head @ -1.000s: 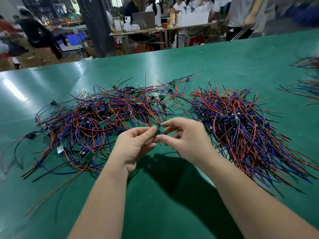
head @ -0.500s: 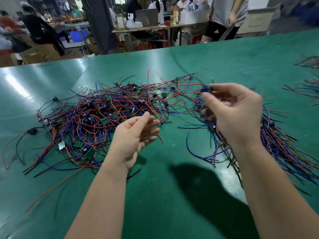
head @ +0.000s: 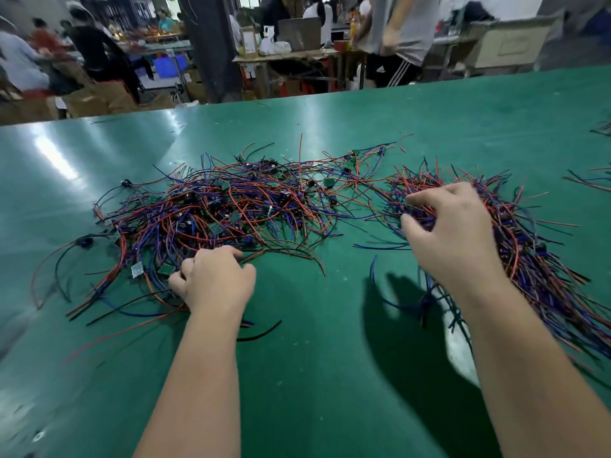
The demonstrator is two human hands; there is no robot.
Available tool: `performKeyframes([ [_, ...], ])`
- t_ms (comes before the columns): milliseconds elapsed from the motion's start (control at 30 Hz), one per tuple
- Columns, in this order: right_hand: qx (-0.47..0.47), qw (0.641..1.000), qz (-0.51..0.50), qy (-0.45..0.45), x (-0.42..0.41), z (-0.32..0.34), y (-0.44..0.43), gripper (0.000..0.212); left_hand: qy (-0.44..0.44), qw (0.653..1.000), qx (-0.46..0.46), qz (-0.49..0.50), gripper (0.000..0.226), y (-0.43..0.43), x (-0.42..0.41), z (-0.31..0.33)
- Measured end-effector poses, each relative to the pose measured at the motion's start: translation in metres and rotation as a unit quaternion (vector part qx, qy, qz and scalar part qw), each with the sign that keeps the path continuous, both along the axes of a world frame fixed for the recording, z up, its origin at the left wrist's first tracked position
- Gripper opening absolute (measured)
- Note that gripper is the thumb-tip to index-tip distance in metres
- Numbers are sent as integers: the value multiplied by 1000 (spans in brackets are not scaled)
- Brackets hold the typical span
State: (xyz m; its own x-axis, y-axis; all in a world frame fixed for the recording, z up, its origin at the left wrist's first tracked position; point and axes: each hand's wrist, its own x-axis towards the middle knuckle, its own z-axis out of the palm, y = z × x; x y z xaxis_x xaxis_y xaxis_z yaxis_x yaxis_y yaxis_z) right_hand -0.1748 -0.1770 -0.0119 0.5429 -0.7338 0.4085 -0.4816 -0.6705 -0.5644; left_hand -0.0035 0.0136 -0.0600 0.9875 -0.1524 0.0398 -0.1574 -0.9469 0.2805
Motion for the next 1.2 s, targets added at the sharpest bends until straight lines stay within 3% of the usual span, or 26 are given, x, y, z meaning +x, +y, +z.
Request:
performKeyframes([
  [133,8,998,63,-3,8,-7,15,21,-27,998,-20,48,14,6,8,0],
  [300,14,995,99,4,13,-15,18,18,-105,980,-156,63,11,17,15,0],
  [367,17,994,104,-10,14,-17,20,16,-190,948,-256,17,11,17,13,3],
  [500,76,984,151,-49,17,-18,23,16,-312,836,-432,-133,13,-1,-13,17],
  [633,259,911,314,-65,23,-20,34,44,-304,769,-477,-298,5,-29,-57,20],
  [667,263,899,341,-81,24,-21,37,43,-287,759,-475,-340,4,-35,-68,19],
  [767,219,912,325,-116,28,-23,36,31,-246,735,-465,-428,9,-47,-87,15],
  [867,293,879,312,-210,27,-22,32,10,-236,735,-465,-434,14,-49,-89,17],
  [967,351,852,260,-289,28,-22,26,19,-242,767,-460,-375,17,-46,-82,18],
  [1033,411,814,238,-333,30,-22,23,22,-238,786,-467,-327,14,-44,-78,18],
  [1200,510,731,201,-406,29,-16,17,24,-306,786,-470,-260,15,-40,-70,20],
])
